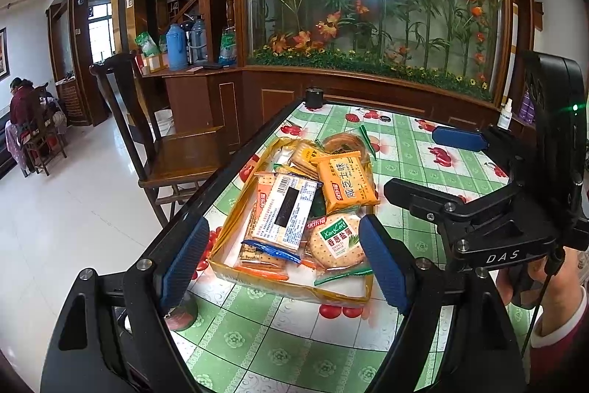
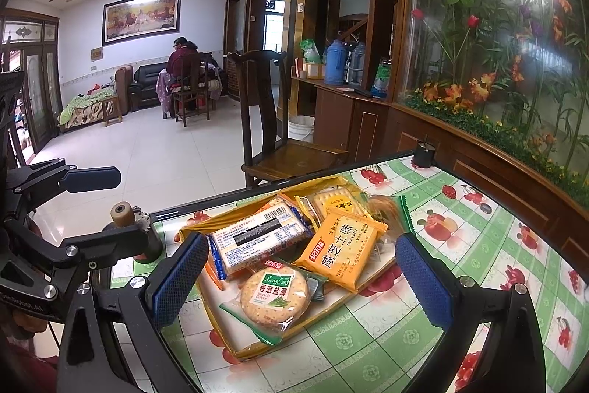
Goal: Organize snacks
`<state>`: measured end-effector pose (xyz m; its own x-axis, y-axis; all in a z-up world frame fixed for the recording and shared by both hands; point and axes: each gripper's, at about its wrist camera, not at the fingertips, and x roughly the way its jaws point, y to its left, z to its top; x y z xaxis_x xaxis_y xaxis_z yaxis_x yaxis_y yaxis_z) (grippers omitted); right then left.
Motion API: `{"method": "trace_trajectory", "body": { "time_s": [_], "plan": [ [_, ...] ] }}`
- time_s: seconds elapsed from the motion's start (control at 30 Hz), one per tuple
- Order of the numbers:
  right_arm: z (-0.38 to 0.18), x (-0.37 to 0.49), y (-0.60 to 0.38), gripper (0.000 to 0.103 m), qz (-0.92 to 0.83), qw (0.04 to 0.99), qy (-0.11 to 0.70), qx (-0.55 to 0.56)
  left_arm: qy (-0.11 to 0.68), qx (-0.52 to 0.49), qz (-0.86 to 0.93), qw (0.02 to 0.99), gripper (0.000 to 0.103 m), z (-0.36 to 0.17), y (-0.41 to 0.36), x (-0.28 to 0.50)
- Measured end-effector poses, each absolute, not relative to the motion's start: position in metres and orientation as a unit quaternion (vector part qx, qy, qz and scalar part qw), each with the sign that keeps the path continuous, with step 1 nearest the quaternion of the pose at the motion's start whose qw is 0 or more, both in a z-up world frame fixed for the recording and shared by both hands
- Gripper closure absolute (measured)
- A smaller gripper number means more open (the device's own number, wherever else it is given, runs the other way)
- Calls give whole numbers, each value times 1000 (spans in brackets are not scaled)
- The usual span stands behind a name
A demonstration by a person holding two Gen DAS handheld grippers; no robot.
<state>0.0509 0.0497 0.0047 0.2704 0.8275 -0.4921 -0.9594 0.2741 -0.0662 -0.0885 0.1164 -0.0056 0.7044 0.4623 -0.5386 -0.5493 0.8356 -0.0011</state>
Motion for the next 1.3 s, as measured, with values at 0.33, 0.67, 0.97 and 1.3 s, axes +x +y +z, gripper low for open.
{"method": "trace_trajectory", "body": {
  "time_s": [0.33,0.67,0.97,1.3],
  "plan": [
    [4,52,50,1,576,776,184,-179,269,-80,273,920,19,-6,116,-87],
    [4,53,50,1,577,776,185,-178,270,-76,274,920,19,-6,115,-87],
    [4,53,51,1,577,775,184,-180,270,-76,273,920,19,-5,115,-86],
    [3,53,51,1,577,775,184,-180,269,-73,273,921,19,-4,115,-86]
  ]
}}
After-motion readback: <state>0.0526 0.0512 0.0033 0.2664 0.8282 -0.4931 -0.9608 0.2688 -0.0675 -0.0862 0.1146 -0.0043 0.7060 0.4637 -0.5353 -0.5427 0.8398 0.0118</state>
